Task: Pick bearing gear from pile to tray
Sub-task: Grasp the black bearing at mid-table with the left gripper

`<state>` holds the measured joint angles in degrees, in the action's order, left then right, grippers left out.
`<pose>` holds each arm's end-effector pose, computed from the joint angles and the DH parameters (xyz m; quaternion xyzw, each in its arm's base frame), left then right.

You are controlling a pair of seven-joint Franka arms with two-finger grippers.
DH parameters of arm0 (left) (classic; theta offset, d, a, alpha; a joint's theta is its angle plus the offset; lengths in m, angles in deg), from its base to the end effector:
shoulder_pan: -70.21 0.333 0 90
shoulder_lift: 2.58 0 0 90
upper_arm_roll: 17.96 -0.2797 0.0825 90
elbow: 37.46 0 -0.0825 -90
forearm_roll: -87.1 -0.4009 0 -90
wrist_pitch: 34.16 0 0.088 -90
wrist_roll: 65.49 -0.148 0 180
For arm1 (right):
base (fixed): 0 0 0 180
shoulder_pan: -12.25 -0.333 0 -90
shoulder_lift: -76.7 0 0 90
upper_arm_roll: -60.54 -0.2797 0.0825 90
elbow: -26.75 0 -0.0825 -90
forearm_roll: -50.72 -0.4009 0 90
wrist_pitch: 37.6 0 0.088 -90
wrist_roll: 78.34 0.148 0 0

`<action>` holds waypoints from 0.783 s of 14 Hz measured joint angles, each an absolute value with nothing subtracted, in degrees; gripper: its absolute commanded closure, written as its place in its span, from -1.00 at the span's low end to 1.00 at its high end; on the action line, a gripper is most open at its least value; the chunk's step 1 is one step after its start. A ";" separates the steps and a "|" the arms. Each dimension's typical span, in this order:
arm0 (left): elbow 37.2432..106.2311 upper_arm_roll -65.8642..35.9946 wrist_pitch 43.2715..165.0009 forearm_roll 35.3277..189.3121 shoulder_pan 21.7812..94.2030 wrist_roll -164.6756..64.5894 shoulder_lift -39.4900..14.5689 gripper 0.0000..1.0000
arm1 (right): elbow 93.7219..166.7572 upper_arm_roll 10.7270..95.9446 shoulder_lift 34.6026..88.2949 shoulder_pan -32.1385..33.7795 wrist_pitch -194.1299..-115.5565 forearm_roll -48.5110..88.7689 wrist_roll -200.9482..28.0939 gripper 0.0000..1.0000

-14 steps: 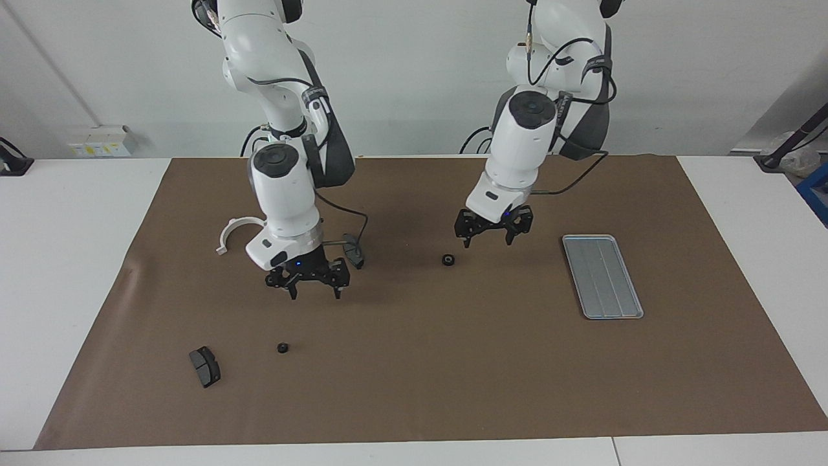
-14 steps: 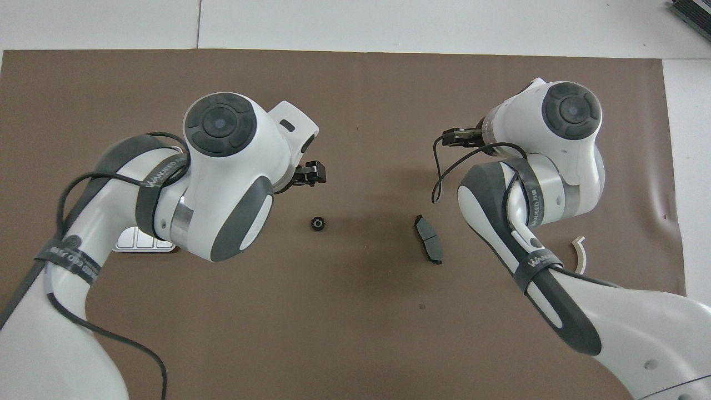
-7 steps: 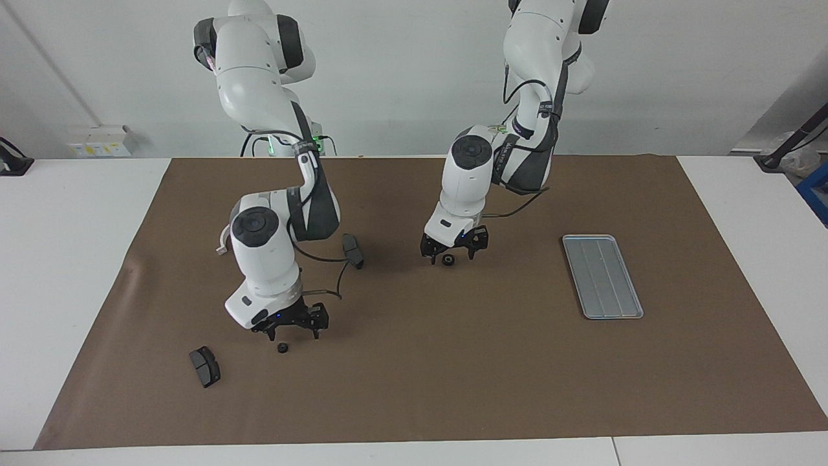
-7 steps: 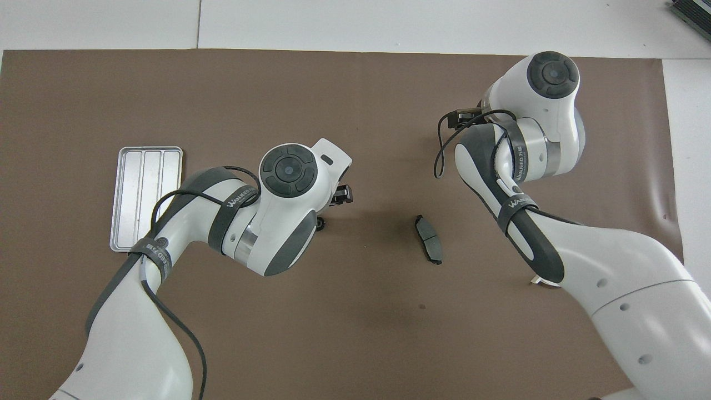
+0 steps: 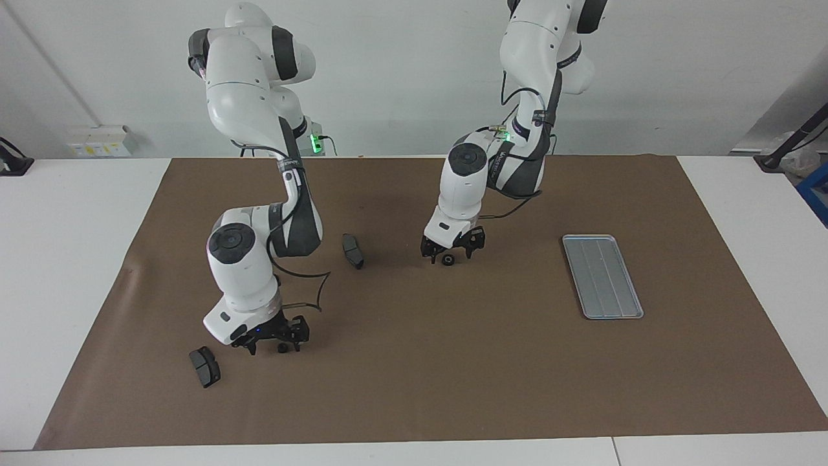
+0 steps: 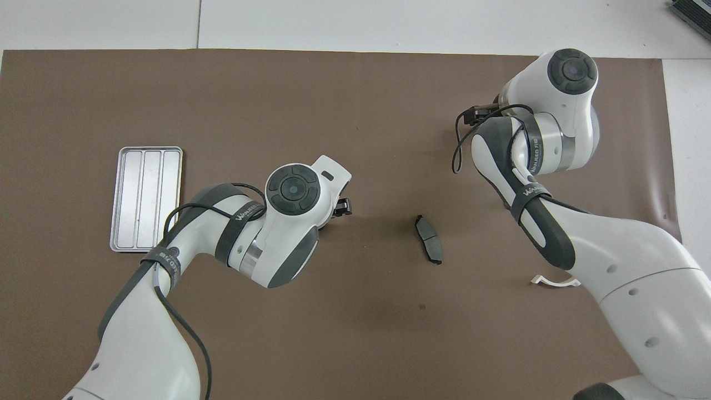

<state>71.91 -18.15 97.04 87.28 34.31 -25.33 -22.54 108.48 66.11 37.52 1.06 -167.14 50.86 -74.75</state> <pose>0.5100 -0.3668 0.2324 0.9991 0.0397 0.0125 0.0105 0.7319 0.0817 0.2313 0.9961 0.0315 0.0789 0.0245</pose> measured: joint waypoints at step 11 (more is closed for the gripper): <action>75.81 -18.25 100.40 87.27 33.12 -25.09 -22.37 0.08 | 110.46 65.54 37.28 1.35 -167.17 50.39 -75.28 0.03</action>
